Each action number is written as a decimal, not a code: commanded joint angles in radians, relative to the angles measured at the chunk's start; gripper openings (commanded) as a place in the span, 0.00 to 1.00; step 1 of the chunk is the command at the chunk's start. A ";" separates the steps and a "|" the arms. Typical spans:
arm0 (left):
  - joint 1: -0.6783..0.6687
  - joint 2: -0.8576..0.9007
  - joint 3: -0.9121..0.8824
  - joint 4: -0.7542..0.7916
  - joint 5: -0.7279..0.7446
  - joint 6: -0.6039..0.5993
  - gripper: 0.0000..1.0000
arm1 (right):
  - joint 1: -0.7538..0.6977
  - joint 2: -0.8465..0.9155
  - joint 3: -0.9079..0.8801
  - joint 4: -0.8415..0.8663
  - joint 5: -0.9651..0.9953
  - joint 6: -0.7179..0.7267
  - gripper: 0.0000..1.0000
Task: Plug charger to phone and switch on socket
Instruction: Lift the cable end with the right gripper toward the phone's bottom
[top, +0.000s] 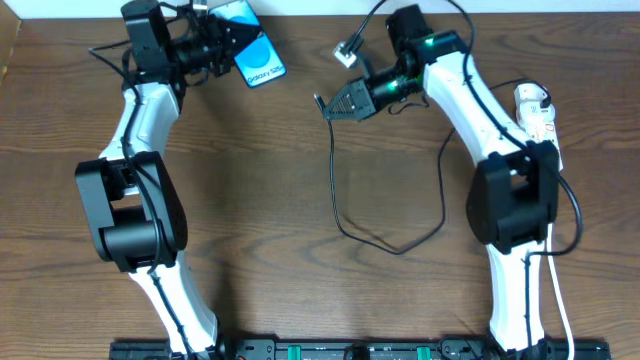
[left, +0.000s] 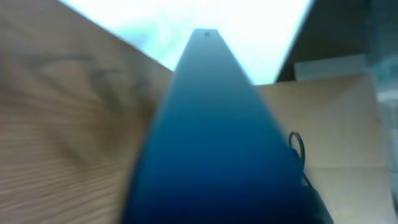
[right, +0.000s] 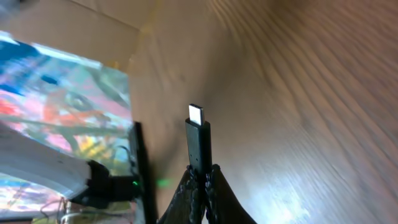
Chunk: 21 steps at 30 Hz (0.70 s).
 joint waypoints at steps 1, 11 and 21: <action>-0.023 -0.015 0.012 0.083 0.071 -0.139 0.07 | 0.002 -0.035 0.002 0.018 -0.100 0.080 0.01; -0.070 -0.015 0.012 0.243 0.056 -0.330 0.08 | 0.013 -0.035 0.002 0.101 -0.134 0.188 0.01; -0.102 -0.015 0.012 0.301 0.003 -0.354 0.07 | 0.013 -0.035 0.002 0.179 -0.171 0.247 0.01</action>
